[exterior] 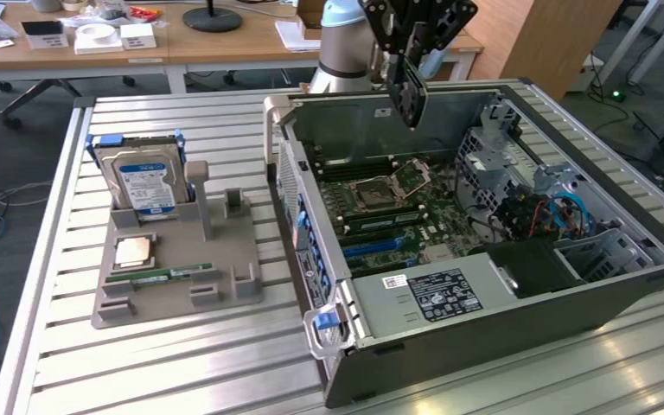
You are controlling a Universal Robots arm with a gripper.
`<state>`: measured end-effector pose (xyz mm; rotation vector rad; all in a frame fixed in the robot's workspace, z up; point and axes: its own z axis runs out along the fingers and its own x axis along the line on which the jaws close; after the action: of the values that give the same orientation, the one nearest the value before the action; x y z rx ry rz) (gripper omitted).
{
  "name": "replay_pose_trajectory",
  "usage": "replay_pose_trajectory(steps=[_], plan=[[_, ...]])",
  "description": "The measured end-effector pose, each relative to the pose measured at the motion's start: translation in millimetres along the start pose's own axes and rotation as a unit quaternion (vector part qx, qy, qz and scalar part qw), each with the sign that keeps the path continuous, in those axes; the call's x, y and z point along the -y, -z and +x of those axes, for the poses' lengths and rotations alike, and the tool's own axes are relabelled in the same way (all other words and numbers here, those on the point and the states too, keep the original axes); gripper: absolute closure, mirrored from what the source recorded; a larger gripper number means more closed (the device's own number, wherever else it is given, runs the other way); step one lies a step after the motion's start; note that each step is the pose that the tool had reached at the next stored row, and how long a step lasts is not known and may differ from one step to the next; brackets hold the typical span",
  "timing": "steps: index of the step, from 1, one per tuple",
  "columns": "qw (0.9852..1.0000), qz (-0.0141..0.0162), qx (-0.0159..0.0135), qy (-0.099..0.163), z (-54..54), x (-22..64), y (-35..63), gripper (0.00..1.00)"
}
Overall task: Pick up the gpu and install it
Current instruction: 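Pick up the gpu and move the gpu toward the slot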
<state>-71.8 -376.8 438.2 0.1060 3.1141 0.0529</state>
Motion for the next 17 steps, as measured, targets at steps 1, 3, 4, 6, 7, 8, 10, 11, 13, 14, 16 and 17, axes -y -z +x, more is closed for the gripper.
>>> replay_pose_trajectory(steps=[1, 3, 4, 6, 7, 8, 10, 11, 13, 14, 16, 17], plan=[[1.0000, 0.0000, 0.0000, 0.000, -3.1, -0.2, -0.1, 0.74], [1.0000, 0.0000, 0.0000, 0.000, -9.1, -0.6, -0.2, 0.74], [1.0000, 0.0000, 0.0000, 0.001, -12.4, -0.8, -0.3, 0.74], [1.0000, 0.0000, 0.0000, 0.001, -19.3, -1.3, -0.5, 0.74], [1.0000, 0.0000, 0.0000, 0.001, -23.1, -1.6, -0.6, 0.74], [1.0000, 0.0000, 0.0000, 0.001, -26.7, -1.8, -0.7, 0.74], [1.0000, 0.0000, -0.0001, 0.001, -33.9, -2.3, -0.9, 0.74], [1.0000, 0.0000, -0.0001, 0.001, -37.8, -2.6, -1.0, 0.74], [1.0000, 0.0001, -0.0001, 0.001, -45.3, -3.2, -1.2, 0.74], [1.0000, 0.0000, -0.0001, 0.001, -49.6, -3.5, -1.3, 0.74], [1.0000, 0.0000, -0.0001, 0.001, -57.3, -4.0, -1.5, 0.74], [1.0000, 0.0000, -0.0001, 0.001, -61.2, -4.3, -1.6, 0.74]])
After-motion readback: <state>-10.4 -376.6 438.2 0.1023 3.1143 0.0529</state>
